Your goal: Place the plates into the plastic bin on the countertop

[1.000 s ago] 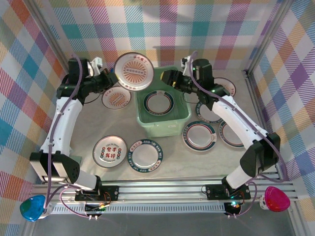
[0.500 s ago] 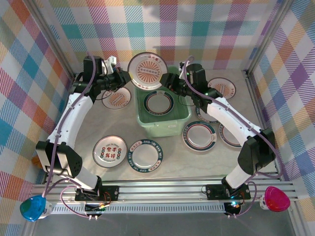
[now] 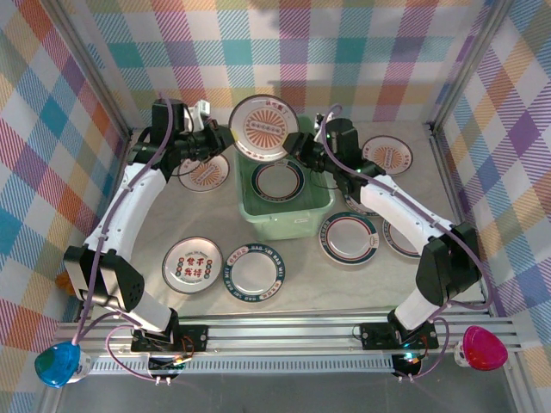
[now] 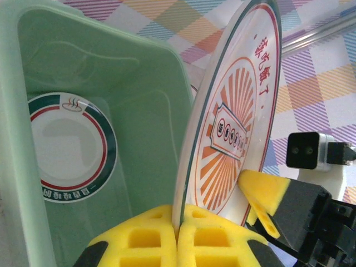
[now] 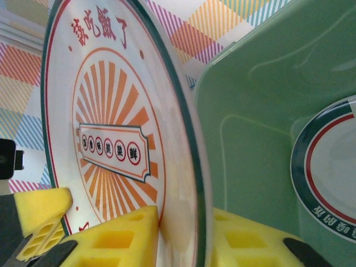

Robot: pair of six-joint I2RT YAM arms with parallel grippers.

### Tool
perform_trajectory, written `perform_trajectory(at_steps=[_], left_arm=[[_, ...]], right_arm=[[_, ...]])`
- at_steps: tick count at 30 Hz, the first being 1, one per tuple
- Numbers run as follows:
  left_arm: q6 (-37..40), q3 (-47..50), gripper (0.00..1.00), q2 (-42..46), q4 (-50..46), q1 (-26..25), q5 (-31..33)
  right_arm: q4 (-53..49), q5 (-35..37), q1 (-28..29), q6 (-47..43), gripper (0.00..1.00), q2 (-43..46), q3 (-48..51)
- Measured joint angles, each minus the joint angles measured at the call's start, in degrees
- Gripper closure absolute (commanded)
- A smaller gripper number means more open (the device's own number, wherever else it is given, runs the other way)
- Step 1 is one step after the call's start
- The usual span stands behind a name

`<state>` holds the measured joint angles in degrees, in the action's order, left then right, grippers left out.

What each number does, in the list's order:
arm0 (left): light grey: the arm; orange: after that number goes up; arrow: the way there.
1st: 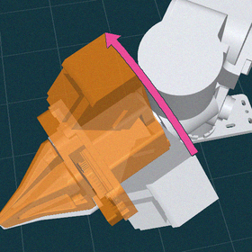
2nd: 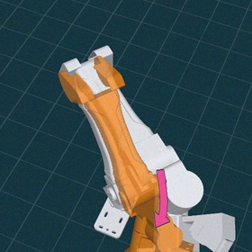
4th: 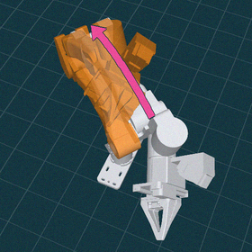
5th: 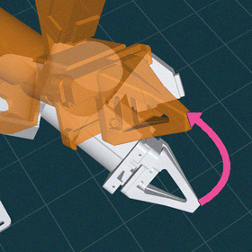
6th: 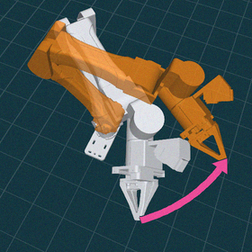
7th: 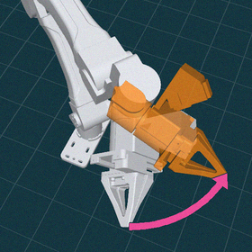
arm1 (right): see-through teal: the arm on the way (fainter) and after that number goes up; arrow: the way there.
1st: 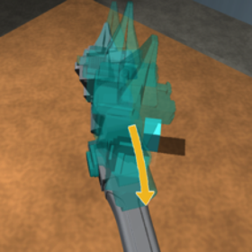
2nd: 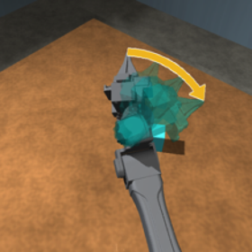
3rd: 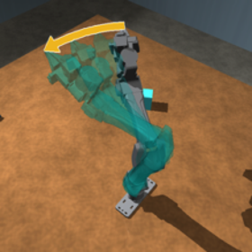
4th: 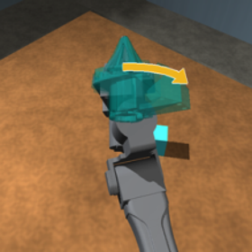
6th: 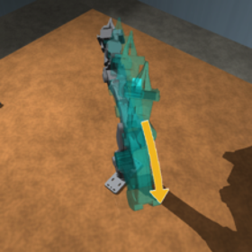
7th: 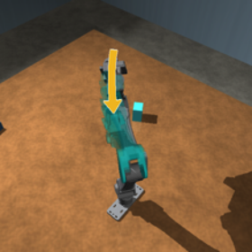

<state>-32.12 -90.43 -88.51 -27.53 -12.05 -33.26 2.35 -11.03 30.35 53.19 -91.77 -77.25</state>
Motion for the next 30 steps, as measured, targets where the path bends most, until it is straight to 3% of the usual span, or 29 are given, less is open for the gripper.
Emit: perform_trajectory(at_steps=[5,7,8,12,15,19,24,30], left_arm=[[0.04,-0.04,1.0,0.0,-1.44,-0.17,1.88],[0.04,-0.15,0.94,0.0,-1.81,-0.17,2.56],[0.17,-0.24,0.9,0.0,-2.12,-0.17,2.84],[1.77,-0.7,0.49,0.0,-3.23,-0.24,3.41],[3.15,-2.23,0.32,0.0,-4.35,-0.24,4.0],[4.85,-6.08,0.25,-0.02,-5.84,0.61,4.76],[6.23,-6.99,0.24,0.52,-6.25,3.52,5.73],[6.71,-3.37,0.24,1.62,-7.02,5.6,6.64]], right_arm=[[2.19,-0.2,-0.02,2.03,0.89,0.0,0.68],[3.1,-0.37,-0.11,2.89,0.92,0.07,0.68],[3.28,-0.5,-0.11,3.37,0.93,0.11,0.68],[4.31,0.11,-0.07,3.56,0.98,0.35,0.7],[3.32,1.25,0.11,3.56,1.0,0.35,0.76],[2.23,3.89,0.04,3.82,1.0,0.35,0.76],[0.72,9.09,0.07,5.16,1.0,0.33,0.68],[-9.25,16.87,1.16,6.47,1.0,-2.34,-5.6]])
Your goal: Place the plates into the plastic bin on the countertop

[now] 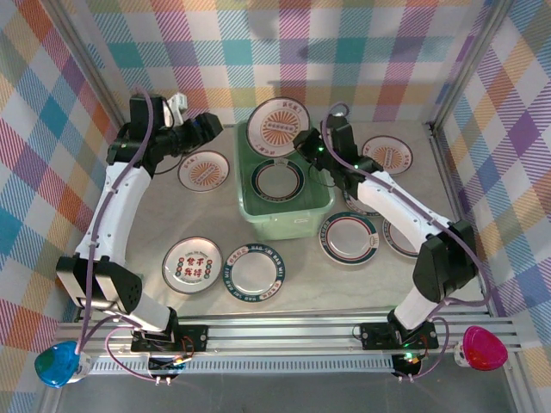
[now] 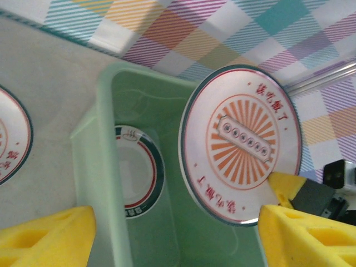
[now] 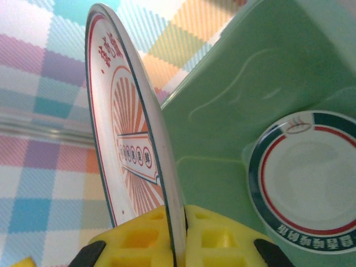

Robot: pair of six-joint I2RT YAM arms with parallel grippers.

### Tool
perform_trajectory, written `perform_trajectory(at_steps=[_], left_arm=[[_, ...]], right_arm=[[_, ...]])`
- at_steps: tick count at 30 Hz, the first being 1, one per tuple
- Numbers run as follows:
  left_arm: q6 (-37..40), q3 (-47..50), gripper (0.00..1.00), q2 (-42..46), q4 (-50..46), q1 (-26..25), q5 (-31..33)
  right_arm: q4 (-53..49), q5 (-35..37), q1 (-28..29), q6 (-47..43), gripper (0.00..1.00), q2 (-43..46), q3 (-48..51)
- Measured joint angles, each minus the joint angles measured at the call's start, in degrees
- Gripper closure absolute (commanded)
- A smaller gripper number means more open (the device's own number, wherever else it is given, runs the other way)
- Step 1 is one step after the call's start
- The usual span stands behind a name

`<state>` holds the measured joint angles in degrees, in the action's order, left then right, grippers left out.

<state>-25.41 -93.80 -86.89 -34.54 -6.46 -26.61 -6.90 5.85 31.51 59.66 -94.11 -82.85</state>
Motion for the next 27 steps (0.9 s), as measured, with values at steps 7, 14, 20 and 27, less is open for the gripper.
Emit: perform_trajectory(at_steps=[7,14,20,27], left_arm=[[-0.09,3.85,0.31,-0.09,0.0,0.0,-0.5],[0.2,6.4,0.4,-2.71,0.11,-0.44,-2.08],[1.27,8.39,0.46,-5.16,0.13,-1.66,-2.27],[1.36,10.14,0.51,-8.39,0.2,-2.47,-2.47]], right_arm=[[-13.49,6.14,2.97,2.78,1.0,-5.35,-8.87],[-23.37,11.54,6.12,6.29,1.0,-7.69,-11.91],[-26.99,14.32,7.54,9.7,1.0,-10.43,-14.67],[-31.12,15.67,7.8,14.21,1.0,-16.22,-18.73]])
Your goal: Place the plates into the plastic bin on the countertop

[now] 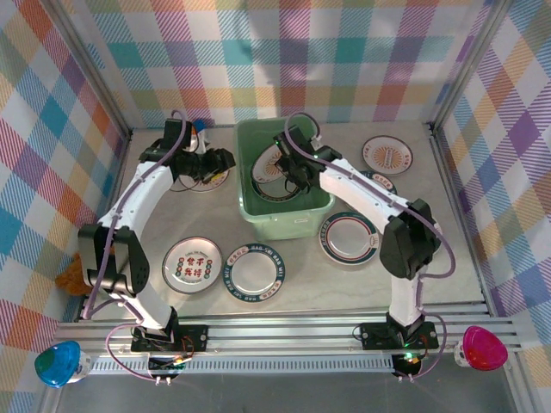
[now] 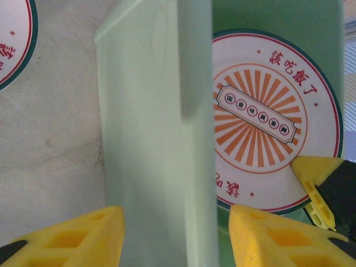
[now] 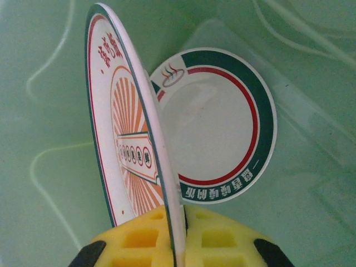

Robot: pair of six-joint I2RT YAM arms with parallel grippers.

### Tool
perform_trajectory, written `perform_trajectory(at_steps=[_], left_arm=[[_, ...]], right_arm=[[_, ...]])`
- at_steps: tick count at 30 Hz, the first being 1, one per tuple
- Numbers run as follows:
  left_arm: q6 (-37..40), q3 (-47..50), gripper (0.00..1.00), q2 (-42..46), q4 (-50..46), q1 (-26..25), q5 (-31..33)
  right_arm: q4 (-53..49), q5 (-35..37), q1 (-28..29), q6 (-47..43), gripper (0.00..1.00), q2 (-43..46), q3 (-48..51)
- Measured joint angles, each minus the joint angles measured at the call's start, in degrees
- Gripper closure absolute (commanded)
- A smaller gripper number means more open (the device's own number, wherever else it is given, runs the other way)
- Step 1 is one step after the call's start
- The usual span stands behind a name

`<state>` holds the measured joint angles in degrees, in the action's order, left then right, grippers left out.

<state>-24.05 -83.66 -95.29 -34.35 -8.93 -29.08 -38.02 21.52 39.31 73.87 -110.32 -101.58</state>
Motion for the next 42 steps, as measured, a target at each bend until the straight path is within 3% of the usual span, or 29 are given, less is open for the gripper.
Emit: perform_trajectory(at_steps=[19,32,42], left_arm=[[2.71,0.94,0.63,-1.46,1.73,-0.42,-1.84],[4.72,-0.39,0.65,-2.19,0.57,-0.42,-2.21],[5.51,-0.94,0.67,-2.49,-0.13,-0.42,-2.27]], right_arm=[[-8.15,0.13,0.0,8.31,1.0,-11.15,-12.44],[-9.68,0.59,0.04,12.46,1.0,-14.82,-12.66],[-3.37,1.01,0.04,14.21,1.0,-14.82,-8.44]])
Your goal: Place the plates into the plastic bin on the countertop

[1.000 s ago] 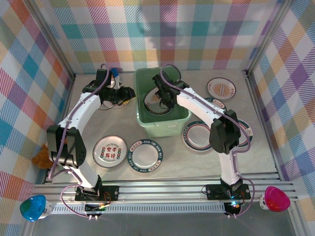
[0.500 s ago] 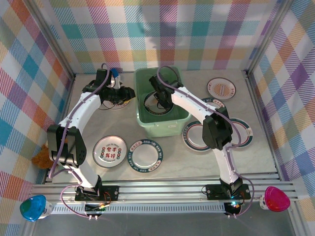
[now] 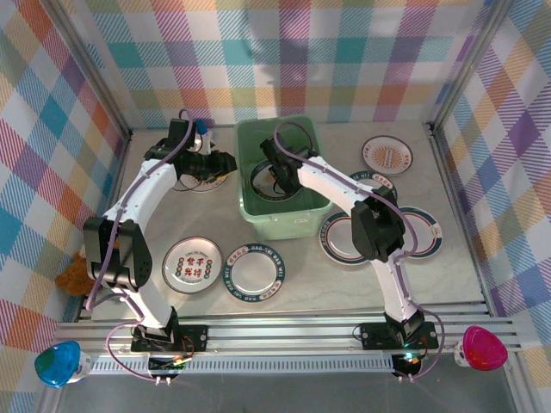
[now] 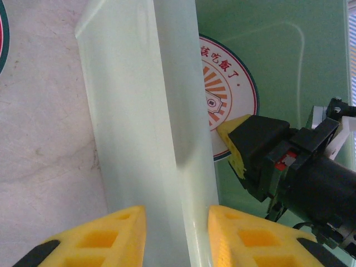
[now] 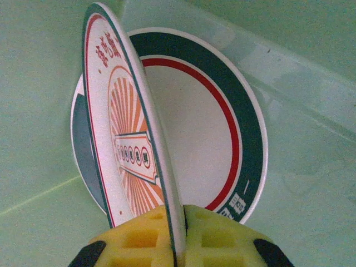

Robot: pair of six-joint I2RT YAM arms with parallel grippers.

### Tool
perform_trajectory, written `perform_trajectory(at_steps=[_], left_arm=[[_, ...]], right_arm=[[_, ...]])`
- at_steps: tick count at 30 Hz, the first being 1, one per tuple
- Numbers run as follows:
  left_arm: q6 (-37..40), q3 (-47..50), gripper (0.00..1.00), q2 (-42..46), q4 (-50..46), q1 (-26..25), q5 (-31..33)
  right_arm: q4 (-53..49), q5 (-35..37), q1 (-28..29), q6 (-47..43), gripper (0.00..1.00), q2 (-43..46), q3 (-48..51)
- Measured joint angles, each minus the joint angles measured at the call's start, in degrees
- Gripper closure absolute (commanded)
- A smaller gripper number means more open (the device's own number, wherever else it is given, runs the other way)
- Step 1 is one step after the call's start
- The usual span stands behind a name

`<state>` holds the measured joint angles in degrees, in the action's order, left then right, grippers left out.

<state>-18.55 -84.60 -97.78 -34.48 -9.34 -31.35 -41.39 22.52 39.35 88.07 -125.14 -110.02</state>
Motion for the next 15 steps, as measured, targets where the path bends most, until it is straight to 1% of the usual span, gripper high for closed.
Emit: perform_trajectory(at_steps=[2,6,9,12,15], left_arm=[[0.0,-0.04,0.67,0.0,0.0,-0.02,-0.04],[0.22,-0.33,0.67,-0.04,-0.24,-0.22,0.2],[0.22,-0.61,0.67,-0.15,-0.57,-0.33,0.44],[0.24,-0.74,0.67,-0.22,-0.9,-0.33,0.52],[0.24,-0.81,0.68,-0.26,-0.98,-0.33,0.52]], right_arm=[[1.7,-0.02,0.0,0.04,1.0,0.0,1.2],[3.45,-0.04,0.0,0.02,0.96,0.0,1.66],[3.82,0.0,0.0,-0.07,0.86,0.0,1.7],[4.07,0.02,0.0,-0.46,0.79,0.0,1.7],[4.13,-0.02,0.0,-0.74,0.66,0.0,1.73]])
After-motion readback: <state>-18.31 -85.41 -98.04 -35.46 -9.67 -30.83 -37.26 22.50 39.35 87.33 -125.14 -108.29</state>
